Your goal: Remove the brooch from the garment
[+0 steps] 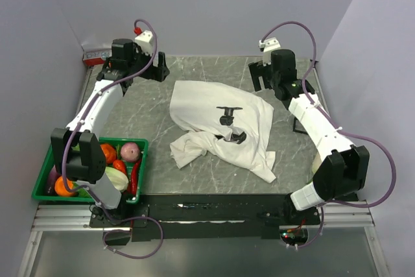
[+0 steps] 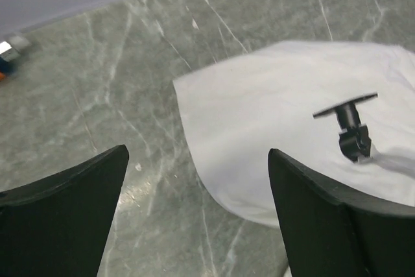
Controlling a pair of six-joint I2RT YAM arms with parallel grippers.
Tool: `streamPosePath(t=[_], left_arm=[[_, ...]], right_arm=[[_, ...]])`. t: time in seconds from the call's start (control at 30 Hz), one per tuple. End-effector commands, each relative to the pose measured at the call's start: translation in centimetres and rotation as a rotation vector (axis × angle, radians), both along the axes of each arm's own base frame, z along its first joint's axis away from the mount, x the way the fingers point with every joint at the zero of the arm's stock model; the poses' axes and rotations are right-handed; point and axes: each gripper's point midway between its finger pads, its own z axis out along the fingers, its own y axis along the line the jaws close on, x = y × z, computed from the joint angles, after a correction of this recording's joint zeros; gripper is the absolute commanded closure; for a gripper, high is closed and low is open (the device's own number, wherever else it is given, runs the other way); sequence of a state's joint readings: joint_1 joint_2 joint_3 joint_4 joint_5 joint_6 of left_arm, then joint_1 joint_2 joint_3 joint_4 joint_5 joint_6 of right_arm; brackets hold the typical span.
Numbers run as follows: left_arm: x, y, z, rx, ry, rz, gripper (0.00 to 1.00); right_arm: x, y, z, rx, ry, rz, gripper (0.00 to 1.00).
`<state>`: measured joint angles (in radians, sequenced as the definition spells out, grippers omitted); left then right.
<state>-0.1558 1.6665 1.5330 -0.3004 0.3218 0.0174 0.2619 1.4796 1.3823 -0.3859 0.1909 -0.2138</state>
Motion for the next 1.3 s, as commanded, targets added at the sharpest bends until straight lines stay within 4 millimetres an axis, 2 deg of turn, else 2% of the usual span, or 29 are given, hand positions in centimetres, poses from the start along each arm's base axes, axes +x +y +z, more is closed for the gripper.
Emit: streamPosePath(t=[0.0,0.03,0.1,0.13,0.2,0.27,0.3,0.4,0.47,0.5,0.6,0.73,0.77,0.97,1.03,1.17,1.27], left_arm=[[-3.2,-1.4,-2.0,-0.025,0.073,-0.081,0.07],[-4.0,-1.5,-3.6,-0.028,0.113,-0.086,0.08],[-5.4,-1.9,-4.6,-0.040,0.145,-0.116,0.09],[-6.3,-1.9,-6.1,-0.036,0.185,-0.129,0.11],[-7.4,-2.0,-7.1,-0.020,0.207,-0.168,0.14],[-8.6,-1.9,-9.0,0.001,0.266,-0.190,0.17],[-9.1,-1.9,-9.6,0.019,0.275,-0.217,0.18],[-10.3,-1.6,-12.0,0.057,0.325,-0.258,0.22],[-11.1,-1.6,-13.6,0.067,0.360,-0.282,0.23],[-11.5,-1.6,-14.3,0.072,0.381,-0.289,0.23],[-12.1,-1.7,-16.1,0.086,0.443,-0.322,0.25],[-12.9,-2.5,-17.5,0.080,0.505,-0.395,0.27],[-13.3,-2.9,-18.1,0.076,0.520,-0.432,0.28],[-15.7,-4.2,-20.4,0.094,0.607,-0.538,0.32],[-16.6,-4.7,-20.9,0.074,0.642,-0.569,0.34],[-17.3,-5.7,-21.3,0.055,0.655,-0.637,0.40],[-17.5,-6.2,-21.9,0.057,0.664,-0.669,0.48]], right_arm=[[0.6,2.2,0.2,-0.070,0.011,0.212,0.00],[0.4,2.9,-0.4,-0.100,0.029,0.291,0.00],[0.2,4.2,-0.8,-0.157,0.013,0.442,0.00],[0.2,4.4,-1.9,-0.176,0.030,0.475,0.00],[0.3,4.9,-3.3,-0.222,0.066,0.547,0.00],[1.4,5.2,-5.3,-0.238,0.118,0.569,0.02],[1.4,5.2,-6.6,-0.247,0.164,0.580,0.02],[3.2,4.7,-11.7,-0.301,0.300,0.585,0.07],[3.6,3.9,-13.7,-0.329,0.353,0.587,0.11],[3.8,3.7,-15.3,-0.335,0.390,0.597,0.11],[3.6,3.1,-17.4,-0.352,0.455,0.620,0.11],[3.4,2.3,-19.2,-0.382,0.522,0.632,0.18],[3.2,1.9,-19.6,-0.384,0.544,0.624,0.23],[3.7,-2.5,-21.3,-0.356,0.677,0.481,0.48],[3.3,-4.3,-21.5,-0.333,0.728,0.436,0.54],[1.4,-6.0,-22.2,-0.304,0.791,0.406,0.63],[-1.0,-7.0,-23.3,-0.281,0.868,0.393,0.72]])
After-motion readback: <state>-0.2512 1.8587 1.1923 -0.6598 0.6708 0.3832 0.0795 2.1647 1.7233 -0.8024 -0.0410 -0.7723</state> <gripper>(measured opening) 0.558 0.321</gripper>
